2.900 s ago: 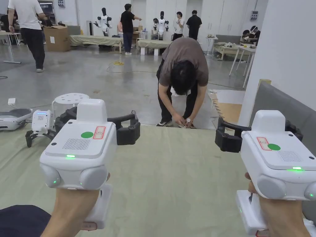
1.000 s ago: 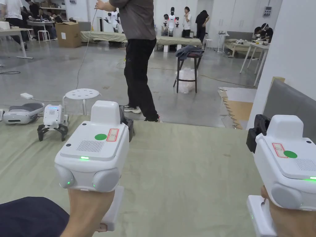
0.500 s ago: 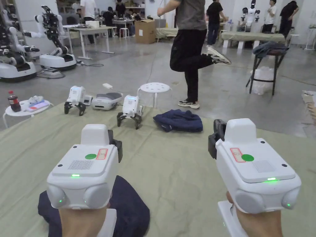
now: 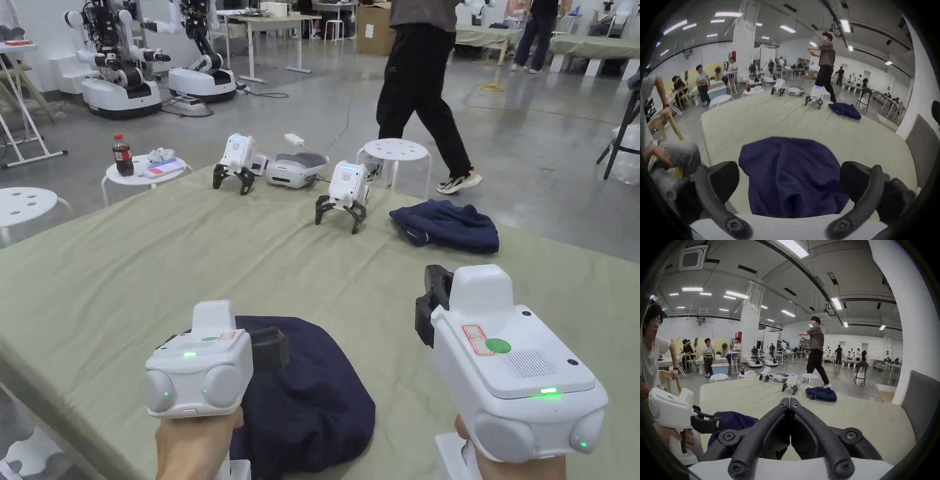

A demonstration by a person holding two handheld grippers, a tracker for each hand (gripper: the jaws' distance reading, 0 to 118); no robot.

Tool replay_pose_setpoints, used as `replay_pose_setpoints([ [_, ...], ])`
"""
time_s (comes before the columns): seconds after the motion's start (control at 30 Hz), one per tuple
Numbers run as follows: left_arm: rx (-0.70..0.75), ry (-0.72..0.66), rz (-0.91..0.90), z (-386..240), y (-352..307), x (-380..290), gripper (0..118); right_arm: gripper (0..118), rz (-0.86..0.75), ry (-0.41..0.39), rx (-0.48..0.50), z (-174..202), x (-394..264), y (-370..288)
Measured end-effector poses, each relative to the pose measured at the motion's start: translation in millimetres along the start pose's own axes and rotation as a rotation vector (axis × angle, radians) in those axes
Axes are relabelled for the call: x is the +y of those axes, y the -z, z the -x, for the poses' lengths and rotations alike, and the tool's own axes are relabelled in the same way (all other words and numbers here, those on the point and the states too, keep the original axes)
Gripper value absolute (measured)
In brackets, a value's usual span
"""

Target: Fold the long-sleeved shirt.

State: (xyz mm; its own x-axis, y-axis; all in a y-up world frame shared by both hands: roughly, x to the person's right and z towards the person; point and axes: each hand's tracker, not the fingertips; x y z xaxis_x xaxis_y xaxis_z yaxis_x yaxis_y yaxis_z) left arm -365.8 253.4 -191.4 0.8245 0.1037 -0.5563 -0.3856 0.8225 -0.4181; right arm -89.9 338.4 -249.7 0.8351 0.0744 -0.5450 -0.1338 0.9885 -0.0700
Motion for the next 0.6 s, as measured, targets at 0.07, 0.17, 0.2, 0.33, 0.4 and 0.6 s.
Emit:
replay_pose_setpoints([
  [0.07,0.026,0.031,0.030,-2.6,16.4,-9.3,111,0,0.023,-0.007,-0.014,-5.3,-7.5,2.0],
  [0.17,0.105,0.074,0.148,-8.5,54.4,-29.2,111,0,0.055,-0.008,-0.027,-12.0,-17.6,1.6],
  [0.2,0.126,0.068,0.189,-8.7,67.8,-36.7,111,0,0.063,-0.014,-0.034,-14.4,-20.3,0.6],
  [0.33,0.074,-0.038,0.428,-2.8,116.1,-69.7,107,0,0.091,-0.037,-0.052,-25.1,-29.4,-3.6],
  [0.4,0.003,-0.124,0.521,8.5,127.9,-85.1,84,0,0.107,-0.033,-0.062,-32.3,-32.8,-6.9],
  [0.6,-0.068,-0.199,0.372,9.2,99.8,-72.4,23,0,0.107,-0.020,-0.102,-59.7,-35.0,-23.3],
])
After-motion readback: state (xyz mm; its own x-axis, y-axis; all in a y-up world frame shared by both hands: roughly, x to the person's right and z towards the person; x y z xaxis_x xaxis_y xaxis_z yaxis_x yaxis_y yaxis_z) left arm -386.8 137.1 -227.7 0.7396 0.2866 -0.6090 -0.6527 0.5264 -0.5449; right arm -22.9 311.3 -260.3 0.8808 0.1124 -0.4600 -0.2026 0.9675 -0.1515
